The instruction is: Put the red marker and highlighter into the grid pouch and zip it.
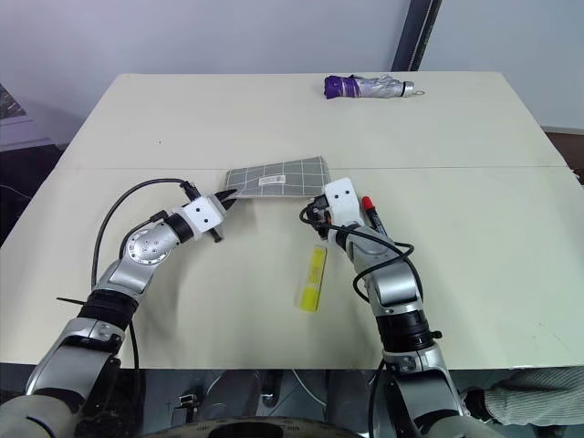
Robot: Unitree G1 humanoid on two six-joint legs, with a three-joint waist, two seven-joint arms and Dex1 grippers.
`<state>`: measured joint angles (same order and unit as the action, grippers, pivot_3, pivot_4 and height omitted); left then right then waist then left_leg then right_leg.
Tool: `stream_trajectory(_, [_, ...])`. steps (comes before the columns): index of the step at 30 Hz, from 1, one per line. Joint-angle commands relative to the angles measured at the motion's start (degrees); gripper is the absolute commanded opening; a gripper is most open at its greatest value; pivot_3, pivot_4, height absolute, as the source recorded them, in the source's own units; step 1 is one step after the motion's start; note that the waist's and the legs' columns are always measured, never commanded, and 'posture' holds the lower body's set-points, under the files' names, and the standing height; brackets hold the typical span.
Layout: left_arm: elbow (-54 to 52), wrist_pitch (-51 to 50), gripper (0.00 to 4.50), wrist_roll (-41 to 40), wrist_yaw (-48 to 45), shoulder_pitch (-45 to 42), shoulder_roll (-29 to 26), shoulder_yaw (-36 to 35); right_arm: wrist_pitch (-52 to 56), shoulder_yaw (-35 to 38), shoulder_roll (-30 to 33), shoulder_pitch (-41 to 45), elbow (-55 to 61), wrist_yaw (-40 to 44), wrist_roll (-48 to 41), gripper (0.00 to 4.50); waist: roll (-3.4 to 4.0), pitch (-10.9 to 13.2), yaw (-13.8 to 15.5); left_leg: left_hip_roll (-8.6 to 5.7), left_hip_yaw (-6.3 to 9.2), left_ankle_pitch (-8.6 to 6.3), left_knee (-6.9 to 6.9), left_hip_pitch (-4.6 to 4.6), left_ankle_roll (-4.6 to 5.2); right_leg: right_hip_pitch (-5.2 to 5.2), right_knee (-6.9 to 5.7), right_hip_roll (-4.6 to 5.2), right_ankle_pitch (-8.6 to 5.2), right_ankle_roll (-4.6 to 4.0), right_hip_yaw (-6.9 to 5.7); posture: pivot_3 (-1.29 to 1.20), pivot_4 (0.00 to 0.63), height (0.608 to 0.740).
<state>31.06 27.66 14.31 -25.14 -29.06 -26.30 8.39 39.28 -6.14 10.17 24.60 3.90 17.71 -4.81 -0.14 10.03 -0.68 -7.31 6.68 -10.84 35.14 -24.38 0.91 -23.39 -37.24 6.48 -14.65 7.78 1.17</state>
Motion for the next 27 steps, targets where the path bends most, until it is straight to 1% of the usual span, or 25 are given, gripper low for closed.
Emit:
stream_trajectory(1, [-2.3,-1.2,0.00,0.4,0.1,0.6,0.1,0.8,-0.5,-3.1,2.1,0.0,3.5,1.6,1.7,0.05,0.00,0.0,0.0,0.00,0.00,0.00,0.00,0.00,0.00,0.01,0.01,0.00,0.00,0.00,0.00,0.00,0.150,0.740])
stream_trajectory(3, [-3.2,-1.8,0.00,0.4,0.0,0.7,0.3,0.8,0.7,-3.2,2.0,0.3,4.7,1.9,0.9,0.05,0.00,0.0,0.0,0.00,0.00,0.00,0.00,-0.01,0.00,0.00,0.01,0.01,0.00,0.00,0.00,0.00,0.150,0.740])
stream_trajectory(7, [-5.9,-3.2,0.00,-0.2,-0.9,1.2,1.0,1.3,-0.5,-7.1,3.4,2.4,4.1,3.1,3.6,0.05,0.00,0.0,-0.1,0.02,0.00,0.00,-0.01,-0.01,-0.01,-0.02,0.00,-0.01,0.00,0.00,0.00,0.00,0.150,0.740])
stream_trajectory(15, [-10.7,-5.1,0.00,0.3,-2.2,1.2,1.6,2.8,-3.5,-10.2,0.6,6.8,-0.6,4.8,4.4,0.05,0.00,0.0,-0.2,0.03,0.00,0.00,-0.02,-0.01,-0.01,-0.03,0.00,-0.02,0.00,0.00,0.00,0.00,0.150,0.740])
stream_trajectory(22, [-12.8,-6.7,0.00,0.3,-2.6,0.4,2.3,3.4,-8.1,-15.8,-1.3,10.8,-5.3,9.2,6.0,0.05,0.00,0.0,-0.2,0.03,0.00,0.01,-0.02,-0.01,-0.02,-0.04,0.00,-0.03,0.00,-0.01,-0.01,0.00,0.150,0.740])
stream_trajectory(27, [-13.2,-7.1,0.00,0.2,-2.3,-0.1,2.0,3.4,-9.5,-17.0,-1.9,12.0,-7.7,11.2,6.6,0.05,0.00,0.0,-0.2,0.03,0.00,0.01,-0.02,-0.01,-0.02,-0.05,0.00,-0.03,0.01,-0.01,0.00,0.00,0.150,0.740])
